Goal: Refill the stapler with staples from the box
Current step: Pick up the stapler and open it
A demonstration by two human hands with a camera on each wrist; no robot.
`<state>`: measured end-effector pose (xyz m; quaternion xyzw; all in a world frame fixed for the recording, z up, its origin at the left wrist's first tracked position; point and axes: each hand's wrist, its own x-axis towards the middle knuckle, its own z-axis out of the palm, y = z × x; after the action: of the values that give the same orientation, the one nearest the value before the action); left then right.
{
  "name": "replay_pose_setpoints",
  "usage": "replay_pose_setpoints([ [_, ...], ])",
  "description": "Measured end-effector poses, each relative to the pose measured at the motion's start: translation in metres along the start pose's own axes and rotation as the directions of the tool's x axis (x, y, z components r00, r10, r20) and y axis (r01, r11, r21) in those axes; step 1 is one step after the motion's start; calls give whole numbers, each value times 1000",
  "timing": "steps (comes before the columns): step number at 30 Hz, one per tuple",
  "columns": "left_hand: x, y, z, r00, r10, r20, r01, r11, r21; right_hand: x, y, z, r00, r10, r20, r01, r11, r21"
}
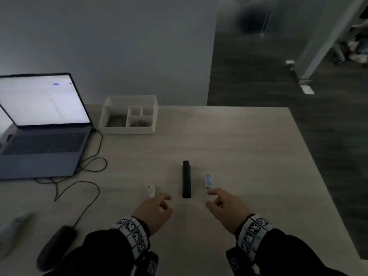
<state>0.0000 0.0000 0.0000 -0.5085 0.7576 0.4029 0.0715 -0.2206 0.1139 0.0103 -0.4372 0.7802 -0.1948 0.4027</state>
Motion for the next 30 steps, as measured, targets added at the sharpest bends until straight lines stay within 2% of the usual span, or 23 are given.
replay_pose_setpoints([
  [4, 19, -10, 10, 996, -82, 27, 83, 994, -67, 26, -13, 10, 999, 1, 51, 0, 1000, -29],
  [9, 48, -7, 18, 997, -68, 24, 69, 994, -90, 66, -33, 37, 999, 34, 26, -35, 999, 27],
  [12, 62, -4, 24, 999, -38, 19, 40, 996, -85, 84, -35, 54, 998, 65, 15, -65, 997, -38],
  [15, 72, -1, 30, 999, -33, 16, 36, 983, -182, 96, -38, 61, 993, 112, 21, -111, 992, -52],
  [17, 77, -1, 29, 997, -75, 25, 79, 940, -331, 99, -39, 62, 993, 109, 43, -110, 994, 18],
  [20, 80, 2, 27, 986, -154, 57, 155, 768, -621, 91, -38, 60, 995, 59, 76, -77, 966, 247],
  [23, 85, 8, 30, 988, -137, 67, 142, 660, -738, 74, -42, 57, 995, -58, 85, 29, 951, 309],
  [26, 85, 13, 38, 992, -120, 39, 109, 656, -746, 67, -40, 58, 990, -122, 71, 92, 939, 331],
  [30, 79, 13, 41, 997, -67, 39, 75, 714, -697, 62, -27, 66, 994, -77, 72, 42, 918, 393],
])
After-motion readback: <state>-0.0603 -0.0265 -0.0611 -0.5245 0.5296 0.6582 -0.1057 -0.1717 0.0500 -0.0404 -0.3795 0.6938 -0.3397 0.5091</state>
